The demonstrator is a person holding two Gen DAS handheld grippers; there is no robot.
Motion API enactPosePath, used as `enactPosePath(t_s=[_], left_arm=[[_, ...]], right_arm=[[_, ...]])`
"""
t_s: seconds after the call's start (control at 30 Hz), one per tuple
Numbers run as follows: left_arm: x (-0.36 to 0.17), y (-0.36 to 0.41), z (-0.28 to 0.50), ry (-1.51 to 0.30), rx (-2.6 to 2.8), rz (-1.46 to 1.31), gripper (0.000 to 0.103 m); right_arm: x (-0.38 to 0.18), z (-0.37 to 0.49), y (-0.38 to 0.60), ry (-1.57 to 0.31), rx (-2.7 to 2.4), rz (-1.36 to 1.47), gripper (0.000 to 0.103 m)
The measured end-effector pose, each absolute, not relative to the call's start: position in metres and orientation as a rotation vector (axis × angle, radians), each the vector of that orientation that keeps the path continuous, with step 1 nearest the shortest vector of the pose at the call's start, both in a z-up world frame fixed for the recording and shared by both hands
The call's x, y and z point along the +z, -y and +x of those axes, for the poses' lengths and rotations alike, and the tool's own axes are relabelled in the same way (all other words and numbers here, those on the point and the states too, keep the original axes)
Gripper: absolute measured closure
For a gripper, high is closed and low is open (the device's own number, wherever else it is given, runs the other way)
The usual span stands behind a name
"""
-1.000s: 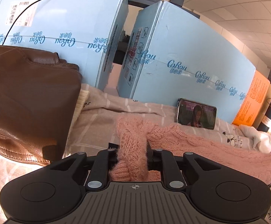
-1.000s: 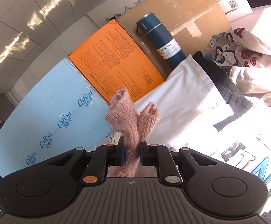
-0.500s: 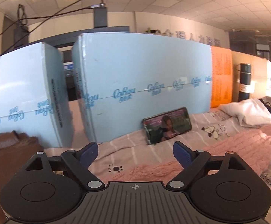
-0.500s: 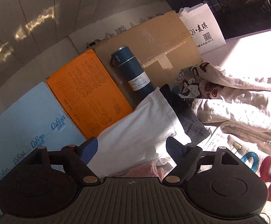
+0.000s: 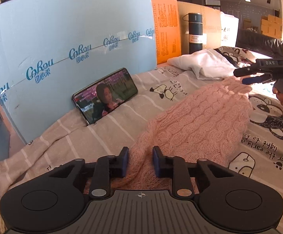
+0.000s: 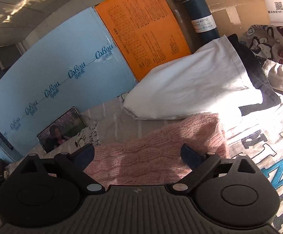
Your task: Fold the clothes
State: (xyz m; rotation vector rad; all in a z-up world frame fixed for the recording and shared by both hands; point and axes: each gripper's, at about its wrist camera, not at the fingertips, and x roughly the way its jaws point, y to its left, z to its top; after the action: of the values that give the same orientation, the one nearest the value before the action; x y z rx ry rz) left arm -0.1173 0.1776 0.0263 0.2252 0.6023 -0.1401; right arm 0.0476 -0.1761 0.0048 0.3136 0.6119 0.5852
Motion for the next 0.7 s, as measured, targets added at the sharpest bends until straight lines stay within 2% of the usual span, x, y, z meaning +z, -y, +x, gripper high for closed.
enactPosePath(t_s=[0.17,0.37,0.63,0.7], left_arm=[[0.039,-0.156,-0.156,-0.466,-0.114,0.306,0.093],[0.037,-0.121,-0.205,-0.343,-0.080,0.346,0.093],[0.026,-0.096,-0.248,-0.297,-0.094,0.382,0.093],[0.025,-0.092,-0.255,-0.292,-0.099,0.372,0.093]], right_arm=[[0.014,0.022,0.165,-0.438,0.706,0.196,0.007],[0.015,-0.016,0.129,-0.325,0.953,-0.049,0.005],[0.018,-0.075,0.089,-0.102,1.171,-0.433,0.005],[0.016,-0.086,0.085,-0.083,1.196,-0.500,0.010]])
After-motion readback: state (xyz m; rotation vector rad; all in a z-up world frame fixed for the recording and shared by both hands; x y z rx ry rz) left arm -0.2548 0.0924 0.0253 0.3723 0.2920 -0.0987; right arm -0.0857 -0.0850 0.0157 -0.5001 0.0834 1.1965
